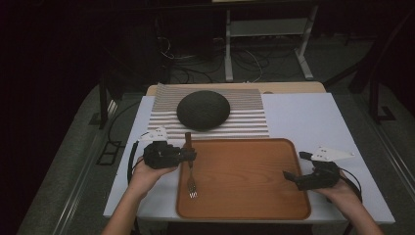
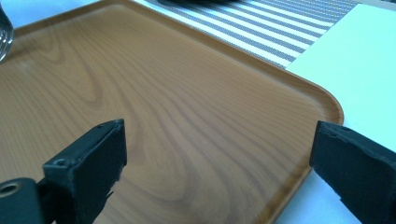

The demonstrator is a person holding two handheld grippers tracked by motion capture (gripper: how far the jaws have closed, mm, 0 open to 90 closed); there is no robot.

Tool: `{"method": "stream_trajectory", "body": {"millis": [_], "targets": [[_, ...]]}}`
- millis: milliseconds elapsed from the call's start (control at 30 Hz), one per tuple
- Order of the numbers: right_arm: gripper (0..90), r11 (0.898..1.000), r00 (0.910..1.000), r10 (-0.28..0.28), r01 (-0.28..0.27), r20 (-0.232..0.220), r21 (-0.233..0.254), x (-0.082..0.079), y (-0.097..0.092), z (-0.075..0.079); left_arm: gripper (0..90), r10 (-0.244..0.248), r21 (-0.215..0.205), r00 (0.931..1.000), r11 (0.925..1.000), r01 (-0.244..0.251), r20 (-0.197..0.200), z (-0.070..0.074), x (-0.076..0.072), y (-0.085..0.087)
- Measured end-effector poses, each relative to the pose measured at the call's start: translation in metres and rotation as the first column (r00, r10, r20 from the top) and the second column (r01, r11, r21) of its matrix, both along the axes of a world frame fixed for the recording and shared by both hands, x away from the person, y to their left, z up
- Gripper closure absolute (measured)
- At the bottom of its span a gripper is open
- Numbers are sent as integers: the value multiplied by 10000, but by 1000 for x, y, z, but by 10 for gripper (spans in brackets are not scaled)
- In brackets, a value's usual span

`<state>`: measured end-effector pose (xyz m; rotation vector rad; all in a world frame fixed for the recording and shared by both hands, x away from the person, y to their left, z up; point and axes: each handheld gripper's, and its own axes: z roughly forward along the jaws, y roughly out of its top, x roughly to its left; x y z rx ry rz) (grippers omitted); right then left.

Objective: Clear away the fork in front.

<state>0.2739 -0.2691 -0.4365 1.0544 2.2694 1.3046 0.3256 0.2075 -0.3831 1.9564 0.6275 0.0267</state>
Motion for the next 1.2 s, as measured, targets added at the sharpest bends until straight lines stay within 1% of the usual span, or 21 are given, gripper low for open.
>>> {"method": "stream_trajectory", "body": {"millis": [100,233,433,500,667,833,867,967,1133,1200], "targets": [[41,10000,10000,-15,15,-25,8,1,0,0,711,149,107,9999,9998,-149,-24,-6,4,-2],[41,10000,10000,-35,35,-17,19,1,-1,0,686,210,354,9996,9992,-203,-200,-15,7,-6],[41,10000,10000,-11,11,-20,22,1,-1,-1,672,422,438,9984,9982,-405,-377,-25,10,-13],[41,10000,10000,-8,8,-41,30,1,-1,0,668,419,525,9980,9978,-394,-477,-29,11,-16],[41,10000,10000,8,-8,-68,25,2,0,-1,667,391,570,9969,9977,-353,-680,-36,14,-25],[42,10000,10000,19,-19,-61,13,1,0,-1,666,279,908,9956,9957,-198,-891,-46,15,-32],[42,10000,10000,23,-23,-62,15,1,-1,-1,667,241,1040,9952,9945,-141,-953,-48,15,-34],[42,10000,10000,26,-26,-45,22,1,0,0,667,270,1253,9945,9920,-142,-1010,-53,15,-36],[42,10000,10000,54,-54,-60,-12,1,1,-1,661,324,1523,9929,9882,-147,-1147,-59,17,-39],[42,10000,10000,63,-63,-59,-16,1,1,-1,673,334,1555,9928,9877,-152,-1151,-60,17,-39]]}}
